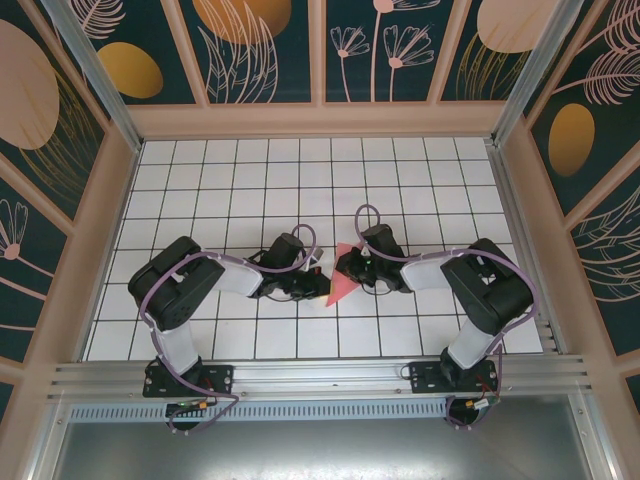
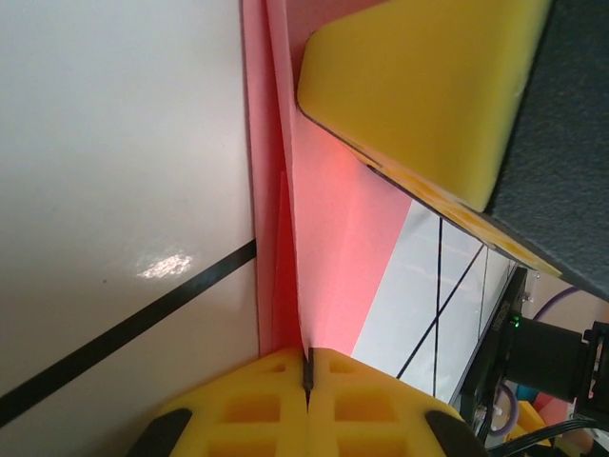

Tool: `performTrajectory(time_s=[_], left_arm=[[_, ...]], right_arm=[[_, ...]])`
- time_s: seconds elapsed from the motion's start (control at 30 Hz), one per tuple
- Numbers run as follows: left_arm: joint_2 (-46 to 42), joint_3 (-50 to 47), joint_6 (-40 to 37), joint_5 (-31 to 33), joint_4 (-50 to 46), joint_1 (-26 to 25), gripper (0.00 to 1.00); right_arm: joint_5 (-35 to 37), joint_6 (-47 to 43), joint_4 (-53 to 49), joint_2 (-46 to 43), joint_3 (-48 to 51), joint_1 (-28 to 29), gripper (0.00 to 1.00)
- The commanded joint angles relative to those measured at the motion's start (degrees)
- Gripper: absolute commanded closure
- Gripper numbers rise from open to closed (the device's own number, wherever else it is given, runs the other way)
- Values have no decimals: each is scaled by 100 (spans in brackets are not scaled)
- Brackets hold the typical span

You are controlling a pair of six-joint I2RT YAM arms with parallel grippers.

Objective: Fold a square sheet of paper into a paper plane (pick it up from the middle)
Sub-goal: Fourth fold the wing at the center of the table.

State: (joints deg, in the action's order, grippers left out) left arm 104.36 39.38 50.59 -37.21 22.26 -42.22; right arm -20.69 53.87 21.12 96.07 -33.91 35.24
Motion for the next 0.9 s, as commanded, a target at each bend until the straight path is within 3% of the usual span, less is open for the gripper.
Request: performTrajectory(time_s=[0.0, 0.3, 0.53, 0.87], left_arm=[[-106, -108, -238, -266, -556, -36, 91], [-393, -50, -365, -373, -720, -35, 86], [-341, -22, -356, -374, -740, -38, 93], [-496, 85, -547, -382, -1018, -39, 81]], right_arm=[[297, -243, -461, 242, 78, -9, 85], [358, -331, -581, 254, 75, -9, 85], [399, -362, -627, 289, 103, -16, 85], [425, -407, -678, 294, 131, -11, 86]])
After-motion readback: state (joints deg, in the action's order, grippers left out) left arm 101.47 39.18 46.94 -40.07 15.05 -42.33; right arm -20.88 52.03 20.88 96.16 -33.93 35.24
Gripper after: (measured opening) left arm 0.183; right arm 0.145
